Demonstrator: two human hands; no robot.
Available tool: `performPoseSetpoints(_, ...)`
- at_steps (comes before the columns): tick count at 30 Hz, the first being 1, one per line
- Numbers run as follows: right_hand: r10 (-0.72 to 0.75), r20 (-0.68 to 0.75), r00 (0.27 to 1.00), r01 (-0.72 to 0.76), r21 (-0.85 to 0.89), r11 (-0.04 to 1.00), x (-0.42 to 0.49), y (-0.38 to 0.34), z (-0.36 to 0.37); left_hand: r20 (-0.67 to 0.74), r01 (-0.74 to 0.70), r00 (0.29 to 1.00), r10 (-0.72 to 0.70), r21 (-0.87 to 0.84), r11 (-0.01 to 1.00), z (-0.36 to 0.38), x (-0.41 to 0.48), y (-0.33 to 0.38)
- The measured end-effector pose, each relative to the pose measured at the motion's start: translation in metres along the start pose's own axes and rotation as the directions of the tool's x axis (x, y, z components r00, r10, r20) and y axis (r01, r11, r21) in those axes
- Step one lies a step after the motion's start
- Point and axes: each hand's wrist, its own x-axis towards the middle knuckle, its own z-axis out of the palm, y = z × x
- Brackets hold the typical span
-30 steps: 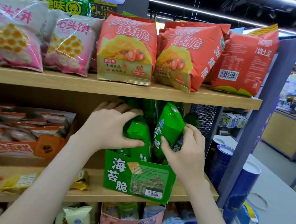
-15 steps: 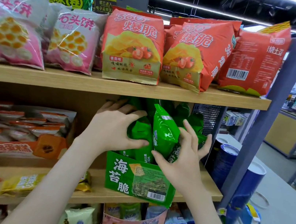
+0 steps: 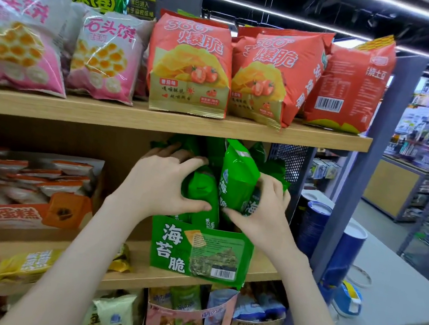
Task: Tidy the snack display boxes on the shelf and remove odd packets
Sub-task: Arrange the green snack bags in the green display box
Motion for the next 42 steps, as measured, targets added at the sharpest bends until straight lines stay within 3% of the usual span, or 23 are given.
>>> performPoseSetpoints(3, 0.151, -0.098, 0.984, -0.108, 0.349, 0.931, 0.007, -0.015, -0.022, 0.017, 0.016, 1.000, -0.016, -0.034, 0.999, 0.000, 0.001, -0.002)
performPoseSetpoints(4, 0.161, -0.161, 0.974, -0.081, 0.416, 0.906, 0.012, -0.020, -0.032, 0.043, 0.033, 0.999, -0.031, -0.043, 0.999, -0.001, 0.001, -0.001)
performPoseSetpoints(6, 0.074, -0.233, 0.970, 0.022, 0.385, 0.923, 0.020, -0.026, -0.052, 0.078, 0.054, 0.996, -0.050, -0.043, 0.998, -0.002, 0.003, 0.000)
performPoseSetpoints(9, -0.020, -0.155, 0.988, 0.080, 0.392, 0.916, 0.017, -0.029, -0.057, 0.054, 0.057, 0.997, -0.056, -0.020, 0.998, 0.000, 0.004, 0.002)
performPoseSetpoints(14, 0.069, -0.083, 0.994, -0.017, 0.512, 0.859, -0.007, -0.021, -0.041, -0.042, 0.041, 0.998, -0.040, 0.033, 0.999, 0.005, 0.001, 0.004)
performPoseSetpoints(18, 0.036, -0.149, 0.988, 0.061, 0.595, 0.801, -0.019, -0.025, -0.045, -0.130, 0.066, 0.990, -0.061, 0.037, 0.997, 0.008, -0.006, 0.010)
performPoseSetpoints(20, -0.015, -0.119, 0.993, 0.086, 0.619, 0.780, -0.028, -0.030, -0.051, -0.171, 0.052, 0.983, -0.060, -0.051, 0.997, 0.003, -0.016, 0.019)
performPoseSetpoints(22, -0.031, -0.023, 0.999, 0.039, 0.660, 0.750, -0.040, -0.031, -0.056, -0.229, 0.027, 0.970, -0.085, -0.247, 0.969, -0.009, -0.031, 0.032)
performPoseSetpoints(24, -0.019, 0.155, 0.988, -0.097, 0.705, 0.703, -0.055, -0.023, -0.056, -0.180, 0.071, 0.960, -0.216, -0.587, 0.807, -0.028, -0.047, 0.051)
performPoseSetpoints(26, -0.010, 0.352, 0.936, -0.254, 0.692, 0.676, -0.073, -0.018, -0.055, 0.083, 0.227, 0.949, -0.304, -0.849, 0.478, -0.049, -0.063, 0.081)
performPoseSetpoints(28, -0.041, 0.484, 0.874, -0.347, 0.680, 0.646, -0.096, -0.014, -0.051, 0.342, 0.394, 0.905, -0.253, -0.897, 0.200, -0.058, -0.079, 0.113)
performPoseSetpoints(31, -0.023, 0.619, 0.785, -0.497, 0.653, 0.572, -0.136, -0.007, -0.049, 0.527, 0.548, 0.805, -0.273, -0.837, 0.001, -0.053, -0.107, 0.155)
performPoseSetpoints(33, 0.016, 0.684, 0.730, -0.586, 0.614, 0.529, -0.164, 0.003, -0.048, 0.631, 0.635, 0.717, -0.296, -0.766, -0.095, -0.049, -0.128, 0.176)
performPoseSetpoints(35, -0.003, 0.719, 0.695, -0.613, 0.595, 0.520, -0.187, 0.010, -0.048, 0.705, 0.702, 0.655, -0.273, -0.701, -0.126, -0.043, -0.154, 0.193)
performPoseSetpoints(40, -0.008, 0.786, 0.619, -0.610, 0.487, 0.625, -0.232, 0.010, -0.048, 0.749, 0.766, 0.582, -0.317, -0.636, -0.097, -0.039, -0.213, 0.230)
performPoseSetpoints(42, -0.003, 0.776, 0.631, -0.630, 0.515, 0.581, -0.245, 0.011, -0.046, 0.763, 0.798, 0.544, -0.349, -0.599, -0.064, -0.038, -0.225, 0.235)
